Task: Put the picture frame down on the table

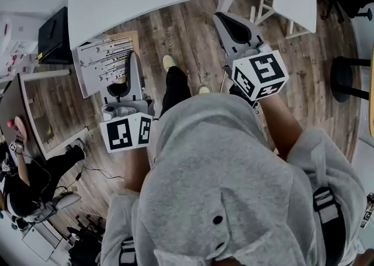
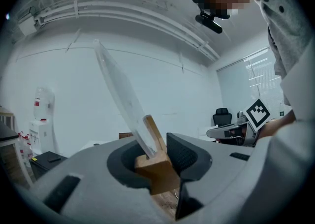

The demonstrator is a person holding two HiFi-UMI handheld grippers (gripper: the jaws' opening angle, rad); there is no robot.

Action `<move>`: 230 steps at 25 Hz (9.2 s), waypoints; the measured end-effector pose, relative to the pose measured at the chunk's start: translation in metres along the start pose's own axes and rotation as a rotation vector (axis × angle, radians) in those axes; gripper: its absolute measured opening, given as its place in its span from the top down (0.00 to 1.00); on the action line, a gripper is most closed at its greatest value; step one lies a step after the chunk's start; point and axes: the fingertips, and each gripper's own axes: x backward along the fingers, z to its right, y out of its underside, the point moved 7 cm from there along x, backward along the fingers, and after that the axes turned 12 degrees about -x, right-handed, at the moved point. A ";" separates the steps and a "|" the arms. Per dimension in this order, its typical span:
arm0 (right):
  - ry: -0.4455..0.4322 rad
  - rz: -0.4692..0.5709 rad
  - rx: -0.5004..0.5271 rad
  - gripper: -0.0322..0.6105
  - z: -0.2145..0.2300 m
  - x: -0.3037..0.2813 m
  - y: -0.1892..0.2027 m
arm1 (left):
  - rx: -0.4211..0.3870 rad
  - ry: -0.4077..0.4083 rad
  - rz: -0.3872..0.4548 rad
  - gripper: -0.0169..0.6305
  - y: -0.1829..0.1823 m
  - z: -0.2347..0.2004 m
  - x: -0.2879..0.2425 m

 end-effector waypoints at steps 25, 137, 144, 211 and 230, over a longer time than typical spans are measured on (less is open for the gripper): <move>-0.093 -0.095 0.035 0.91 0.002 -0.012 -0.002 | 0.020 -0.082 -0.040 0.79 -0.011 0.009 -0.002; -0.039 -0.111 0.131 0.91 -0.032 0.030 -0.012 | 0.023 -0.074 -0.080 0.79 0.000 0.002 0.002; -0.045 -0.141 0.121 0.91 -0.034 0.042 -0.023 | 0.024 -0.106 -0.101 0.79 -0.006 0.007 0.004; 0.010 -0.177 0.038 0.91 -0.081 0.076 -0.068 | 0.122 0.008 -0.199 0.49 -0.014 0.012 0.005; 0.104 -0.036 0.121 0.91 -0.137 0.156 -0.115 | 0.106 0.052 -0.169 0.49 -0.061 0.015 0.118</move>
